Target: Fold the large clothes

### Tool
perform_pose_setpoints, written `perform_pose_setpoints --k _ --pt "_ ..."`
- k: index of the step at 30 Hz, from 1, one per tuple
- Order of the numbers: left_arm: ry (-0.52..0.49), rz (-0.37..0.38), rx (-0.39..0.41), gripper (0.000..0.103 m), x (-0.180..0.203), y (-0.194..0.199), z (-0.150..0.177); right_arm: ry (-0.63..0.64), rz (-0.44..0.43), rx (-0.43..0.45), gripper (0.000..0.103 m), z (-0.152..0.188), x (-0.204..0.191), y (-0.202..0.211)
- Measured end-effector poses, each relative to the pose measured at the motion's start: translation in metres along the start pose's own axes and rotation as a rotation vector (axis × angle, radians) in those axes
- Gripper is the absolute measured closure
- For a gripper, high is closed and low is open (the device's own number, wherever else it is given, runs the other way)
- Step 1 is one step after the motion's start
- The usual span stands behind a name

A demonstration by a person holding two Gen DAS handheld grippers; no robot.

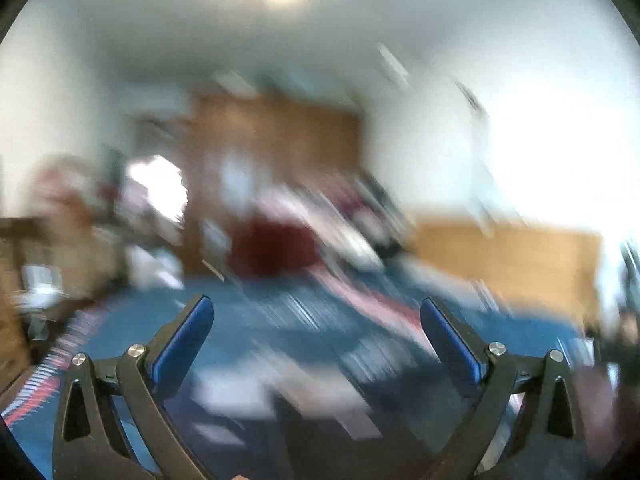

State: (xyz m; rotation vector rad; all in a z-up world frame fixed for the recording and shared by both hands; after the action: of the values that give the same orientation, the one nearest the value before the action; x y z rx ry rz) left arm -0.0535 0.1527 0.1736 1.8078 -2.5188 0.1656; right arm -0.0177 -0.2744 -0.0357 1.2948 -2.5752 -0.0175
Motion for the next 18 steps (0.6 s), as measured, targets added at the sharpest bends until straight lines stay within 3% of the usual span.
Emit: perform_pose_setpoints --k 3,5,8,9,11,14,18 --pt "0.030 -0.149 0.319 0.000 -0.078 0.092 -0.097 -0.038 -0.153 0.209 0.000 -0.082 -0.054 0.050" --pt "0.006 -0.248 0.463 0.000 -0.112 0.147 -0.144 -0.093 -0.216 0.333 0.000 -0.128 -0.073 0.082" --pt "-0.037 -0.378 0.495 0.000 -0.135 0.181 -0.170 -0.179 -0.285 0.424 0.000 -0.157 -0.097 0.104" --pt "-0.059 -0.414 0.481 0.000 -0.138 0.185 -0.169 -0.188 -0.315 0.407 0.000 -0.155 -0.107 0.101" --pt "-0.096 -0.442 0.436 0.000 -0.139 0.179 -0.153 -0.163 -0.411 0.284 0.000 -0.138 -0.140 0.092" --pt "-0.139 -0.467 0.315 0.000 -0.139 0.150 -0.104 -0.111 -0.494 0.110 0.000 -0.091 -0.179 0.067" --pt "-0.076 -0.375 -0.041 0.000 -0.131 0.068 0.004 -0.038 -0.513 -0.026 0.000 -0.035 -0.211 0.055"
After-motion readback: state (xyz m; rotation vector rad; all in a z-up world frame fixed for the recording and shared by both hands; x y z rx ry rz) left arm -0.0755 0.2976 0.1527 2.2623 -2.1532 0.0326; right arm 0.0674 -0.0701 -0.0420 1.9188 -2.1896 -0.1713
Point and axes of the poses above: each gripper's, at about its wrist camera, not at the fingertips, and y roughly against the way its jaws point, x to its right, z to its underside, the point moved 8 cm from there along -y, roughly the way its jaws point, and after that the axes turned 11 degrees about z, right-handed, at the moved point
